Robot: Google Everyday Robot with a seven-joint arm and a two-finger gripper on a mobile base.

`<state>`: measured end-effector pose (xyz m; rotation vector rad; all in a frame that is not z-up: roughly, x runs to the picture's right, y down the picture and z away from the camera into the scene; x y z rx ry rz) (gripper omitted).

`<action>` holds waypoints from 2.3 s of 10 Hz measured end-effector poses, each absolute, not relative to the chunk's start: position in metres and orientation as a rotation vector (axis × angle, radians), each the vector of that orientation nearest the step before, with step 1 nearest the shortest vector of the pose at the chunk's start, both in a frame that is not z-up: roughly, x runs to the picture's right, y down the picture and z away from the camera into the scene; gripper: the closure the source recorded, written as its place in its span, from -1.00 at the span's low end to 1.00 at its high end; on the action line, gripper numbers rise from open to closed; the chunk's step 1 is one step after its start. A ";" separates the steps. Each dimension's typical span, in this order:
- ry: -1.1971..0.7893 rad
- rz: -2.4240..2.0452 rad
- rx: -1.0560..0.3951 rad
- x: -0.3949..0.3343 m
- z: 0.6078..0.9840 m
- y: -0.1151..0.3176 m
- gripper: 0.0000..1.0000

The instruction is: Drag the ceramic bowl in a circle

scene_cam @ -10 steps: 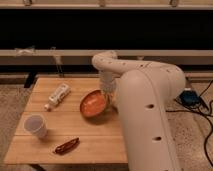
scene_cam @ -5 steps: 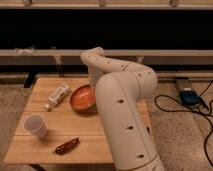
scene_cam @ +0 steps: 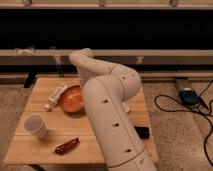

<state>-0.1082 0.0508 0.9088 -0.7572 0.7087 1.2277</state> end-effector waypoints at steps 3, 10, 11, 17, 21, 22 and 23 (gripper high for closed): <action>0.714 1.193 -0.793 -0.116 0.891 0.063 1.00; 0.796 1.193 -0.831 -0.070 0.825 0.110 1.00; 0.798 1.201 -0.826 -0.068 0.821 0.111 1.00; 0.834 1.306 -0.746 -0.046 0.814 0.107 0.15; 0.856 1.361 -0.709 -0.030 0.819 0.106 -0.34; 0.859 1.369 -0.703 -0.028 0.820 0.106 -0.34; 0.862 1.376 -0.697 -0.025 0.823 0.105 -0.34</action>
